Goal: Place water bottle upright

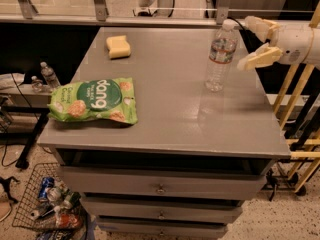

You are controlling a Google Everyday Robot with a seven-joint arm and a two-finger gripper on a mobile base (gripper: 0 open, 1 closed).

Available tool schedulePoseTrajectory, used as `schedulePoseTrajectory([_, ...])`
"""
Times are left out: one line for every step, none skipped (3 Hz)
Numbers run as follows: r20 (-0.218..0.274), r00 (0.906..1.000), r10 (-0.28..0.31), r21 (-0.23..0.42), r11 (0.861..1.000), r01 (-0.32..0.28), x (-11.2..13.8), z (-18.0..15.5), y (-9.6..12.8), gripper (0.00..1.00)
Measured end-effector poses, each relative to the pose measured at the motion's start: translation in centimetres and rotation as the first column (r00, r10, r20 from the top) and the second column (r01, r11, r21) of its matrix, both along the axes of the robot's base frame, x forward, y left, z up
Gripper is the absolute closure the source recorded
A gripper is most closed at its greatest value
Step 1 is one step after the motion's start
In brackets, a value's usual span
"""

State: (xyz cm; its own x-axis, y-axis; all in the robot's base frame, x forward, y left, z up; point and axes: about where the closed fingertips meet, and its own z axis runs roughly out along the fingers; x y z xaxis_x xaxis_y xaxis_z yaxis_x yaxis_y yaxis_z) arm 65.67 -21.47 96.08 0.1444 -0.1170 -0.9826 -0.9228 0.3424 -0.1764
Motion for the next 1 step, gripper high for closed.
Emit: schedulePoseTrajectory([0.005,1.0,-0.002,-0.009,1.0,0.002,-0.02,0.39,-0.32,0.0])
